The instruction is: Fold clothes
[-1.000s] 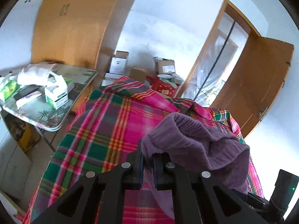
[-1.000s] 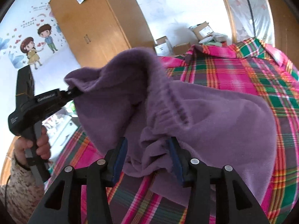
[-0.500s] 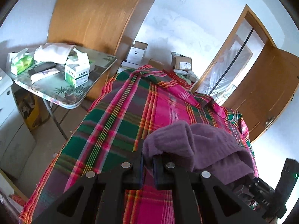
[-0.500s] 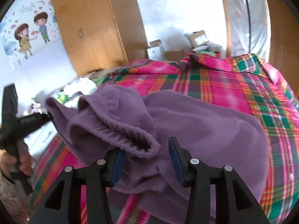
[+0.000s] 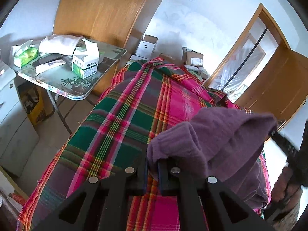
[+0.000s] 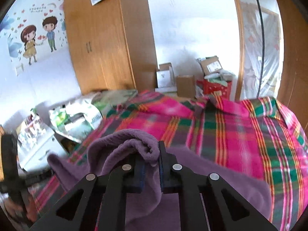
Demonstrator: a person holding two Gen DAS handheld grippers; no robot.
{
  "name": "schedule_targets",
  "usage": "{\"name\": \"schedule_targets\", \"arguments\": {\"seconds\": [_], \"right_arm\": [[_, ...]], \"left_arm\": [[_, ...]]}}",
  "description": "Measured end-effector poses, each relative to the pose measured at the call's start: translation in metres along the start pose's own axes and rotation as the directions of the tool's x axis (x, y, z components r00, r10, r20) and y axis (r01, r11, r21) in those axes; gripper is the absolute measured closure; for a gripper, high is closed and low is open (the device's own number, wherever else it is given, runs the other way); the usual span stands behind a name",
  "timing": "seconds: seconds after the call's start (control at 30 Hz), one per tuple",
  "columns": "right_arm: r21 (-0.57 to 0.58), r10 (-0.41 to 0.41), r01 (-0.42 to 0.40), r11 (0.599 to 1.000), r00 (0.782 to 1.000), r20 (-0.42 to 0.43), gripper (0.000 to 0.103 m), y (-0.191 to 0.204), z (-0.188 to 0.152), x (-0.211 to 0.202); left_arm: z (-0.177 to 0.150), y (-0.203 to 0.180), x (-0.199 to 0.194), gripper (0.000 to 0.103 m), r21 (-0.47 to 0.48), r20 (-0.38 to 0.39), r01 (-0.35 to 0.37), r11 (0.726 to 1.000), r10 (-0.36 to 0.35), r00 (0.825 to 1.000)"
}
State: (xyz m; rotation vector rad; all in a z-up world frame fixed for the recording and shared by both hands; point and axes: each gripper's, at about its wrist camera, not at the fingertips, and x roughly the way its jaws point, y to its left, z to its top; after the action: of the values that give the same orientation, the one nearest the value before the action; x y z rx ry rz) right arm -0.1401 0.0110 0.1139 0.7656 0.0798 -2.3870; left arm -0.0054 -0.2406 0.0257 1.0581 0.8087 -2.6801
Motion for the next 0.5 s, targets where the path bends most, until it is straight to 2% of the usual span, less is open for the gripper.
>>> {"name": "schedule_targets", "arguments": {"seconds": [0.17, 0.33, 0.5], "right_arm": [[0.002, 0.033, -0.033, 0.999, 0.998, -0.052, 0.091, 0.013, 0.014, 0.027], [0.108, 0.06, -0.044, 0.993, 0.987, -0.151, 0.088, 0.002, 0.012, 0.055], [0.12, 0.083, -0.058, 0.991, 0.974, -0.212, 0.083, -0.008, 0.003, 0.05]], "left_arm": [[-0.004, 0.002, 0.0, 0.095, -0.013, -0.032, 0.0, 1.0, 0.0, 1.0], [-0.011, 0.001, -0.009, 0.095, -0.024, -0.048, 0.014, 1.0, -0.015, 0.999], [-0.013, -0.015, -0.02, 0.094, 0.001, -0.06, 0.064, 0.998, -0.064, 0.996]]}}
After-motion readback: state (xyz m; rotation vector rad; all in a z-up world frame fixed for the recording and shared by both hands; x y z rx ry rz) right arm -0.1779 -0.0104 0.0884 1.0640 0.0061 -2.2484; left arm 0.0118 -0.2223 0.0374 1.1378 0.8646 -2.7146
